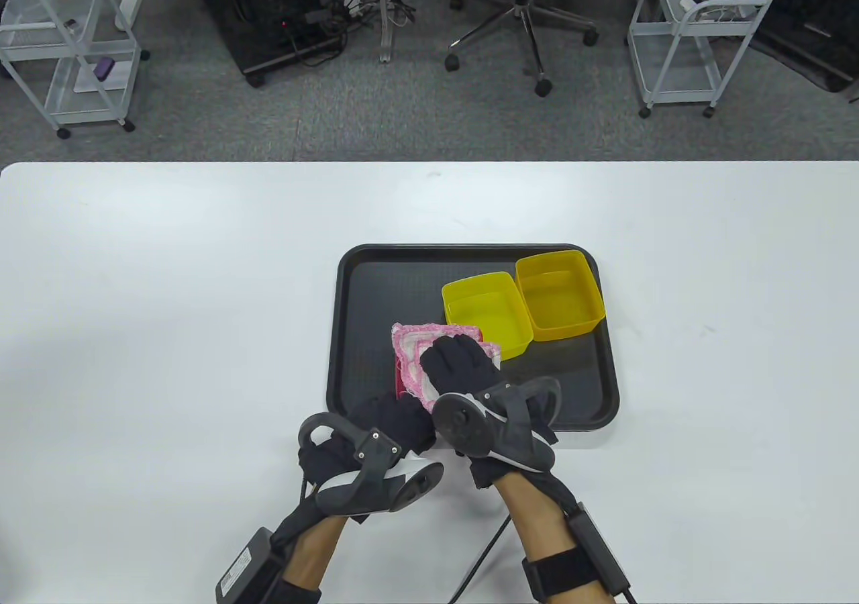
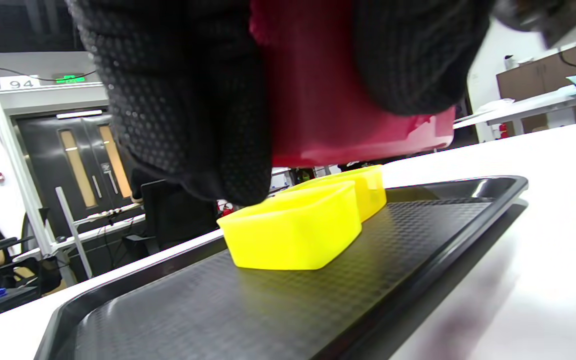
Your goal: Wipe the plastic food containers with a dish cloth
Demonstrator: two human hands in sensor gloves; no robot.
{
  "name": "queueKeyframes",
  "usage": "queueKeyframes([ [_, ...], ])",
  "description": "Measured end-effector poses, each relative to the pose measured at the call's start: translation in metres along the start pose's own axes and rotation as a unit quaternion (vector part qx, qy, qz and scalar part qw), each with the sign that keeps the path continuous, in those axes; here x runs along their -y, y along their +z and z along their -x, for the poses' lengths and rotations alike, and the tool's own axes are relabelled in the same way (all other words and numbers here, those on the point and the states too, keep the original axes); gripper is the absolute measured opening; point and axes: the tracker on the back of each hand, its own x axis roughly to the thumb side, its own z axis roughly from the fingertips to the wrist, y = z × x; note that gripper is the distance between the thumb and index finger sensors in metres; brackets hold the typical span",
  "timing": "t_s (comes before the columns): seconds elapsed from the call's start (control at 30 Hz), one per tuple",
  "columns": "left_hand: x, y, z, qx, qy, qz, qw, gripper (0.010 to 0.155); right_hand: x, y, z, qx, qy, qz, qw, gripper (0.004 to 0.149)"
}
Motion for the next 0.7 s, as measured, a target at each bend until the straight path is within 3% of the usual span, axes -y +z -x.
queueKeyframes([
  [0.07, -0.002, -0.002, -0.007, 0.010, 0.000, -0.003, 1.000, 0.037, 0.000, -0.006, 0.003, -0.025, -0.005, -0.038, 0.999, 0.041],
  [0.23, -0.004, -0.004, -0.008, 0.005, 0.003, -0.013, 1.000, 0.037, 0.003, -0.010, 0.003, -0.045, -0.035, -0.053, 0.997, 0.041],
  [0.37, -0.013, 0.000, -0.007, -0.003, 0.012, -0.064, 0.998, 0.037, -0.003, -0.015, -0.002, -0.044, -0.032, -0.098, 0.994, 0.042],
  [0.4, -0.012, -0.002, -0.007, -0.001, 0.012, -0.040, 0.999, 0.037, -0.003, -0.015, -0.001, -0.045, -0.033, -0.091, 0.994, 0.042],
  [0.5, -0.010, 0.000, -0.004, -0.003, 0.010, -0.045, 0.999, 0.037, -0.008, -0.018, 0.001, -0.054, -0.066, -0.104, 0.991, 0.042],
  [0.57, -0.008, 0.001, -0.003, -0.002, 0.010, -0.040, 0.999, 0.037, -0.012, -0.019, 0.006, -0.073, -0.137, -0.162, 0.974, 0.044],
  [0.63, -0.005, 0.001, -0.001, -0.005, -0.006, -0.035, 0.999, 0.037, -0.015, -0.019, 0.013, -0.086, -0.229, -0.213, 0.946, 0.048],
  [0.7, -0.001, 0.000, 0.004, -0.019, -0.024, -0.036, 0.999, 0.037, -0.020, -0.016, 0.022, -0.103, -0.369, -0.265, 0.885, 0.053],
])
